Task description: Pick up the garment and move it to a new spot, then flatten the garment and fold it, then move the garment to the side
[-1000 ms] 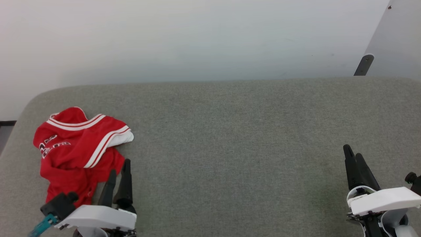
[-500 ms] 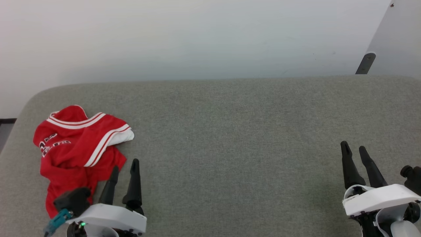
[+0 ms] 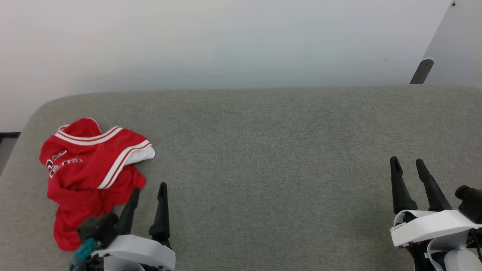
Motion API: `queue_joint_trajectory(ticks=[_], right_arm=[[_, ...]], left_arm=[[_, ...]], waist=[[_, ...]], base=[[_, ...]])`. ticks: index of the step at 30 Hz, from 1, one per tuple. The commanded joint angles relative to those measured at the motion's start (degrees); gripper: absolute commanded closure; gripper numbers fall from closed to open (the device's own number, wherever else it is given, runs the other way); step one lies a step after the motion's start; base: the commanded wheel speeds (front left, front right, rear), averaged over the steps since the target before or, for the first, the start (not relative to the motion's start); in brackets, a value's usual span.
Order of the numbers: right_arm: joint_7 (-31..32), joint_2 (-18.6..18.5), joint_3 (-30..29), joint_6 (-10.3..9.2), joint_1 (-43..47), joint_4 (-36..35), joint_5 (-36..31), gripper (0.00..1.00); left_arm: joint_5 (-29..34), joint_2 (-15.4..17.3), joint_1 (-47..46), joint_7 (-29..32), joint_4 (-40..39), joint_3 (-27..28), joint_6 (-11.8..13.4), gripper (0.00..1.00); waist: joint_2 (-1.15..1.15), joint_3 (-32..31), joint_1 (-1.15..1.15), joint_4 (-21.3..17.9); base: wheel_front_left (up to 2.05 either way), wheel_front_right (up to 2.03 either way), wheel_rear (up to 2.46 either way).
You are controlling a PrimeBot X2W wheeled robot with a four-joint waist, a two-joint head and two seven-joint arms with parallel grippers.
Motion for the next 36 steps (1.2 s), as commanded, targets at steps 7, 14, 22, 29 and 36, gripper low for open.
queue_joint_trajectory(ticks=[7, 14, 22, 29, 36], right_arm=[[-1.4, -0.2, -0.1, 0.04, 0.1, 0.2, -7.1, 0.0], [-2.3, 0.2, -0.3, 0.04, 0.3, 0.1, -10.5, 0.0], [-3.3, 0.7, -1.2, 0.04, 1.1, 0.1, -13.1, 0.0], [-4.1, 1.3, -1.9, 0.05, 0.9, 0.0, -13.8, 0.0], [-4.9, 1.8, -2.7, 0.05, 1.9, -0.5, -16.1, 0.0]], left_arm=[[5.4, 1.1, -0.6, -1.5, -0.2, -1.8, 1.5, 0.0], [7.8, 1.0, -0.5, -2.4, 0.5, -2.8, 2.1, 0.0], [10.6, 0.7, -0.2, -3.4, 1.1, -2.9, 2.3, 0.0], [12.1, 0.0, -0.5, -4.2, 1.1, -1.9, 1.6, 0.0], [15.1, -0.5, -0.7, -5.0, 1.4, -1.2, 1.1, 0.0]], waist=[[0.0, 0.3, 0.0, 0.3], [0.0, 0.3, 0.0, 0.7], [0.0, 0.3, 0.0, 0.9], [0.0, 0.8, 0.0, 1.1], [0.0, 1.0, 0.0, 1.3]], base=[[0.0, 0.0, 0.0], [0.0, 0.0, 0.0], [0.0, 0.0, 0.0], [0.0, 0.0, 0.0], [0.0, 0.0, 0.0]])
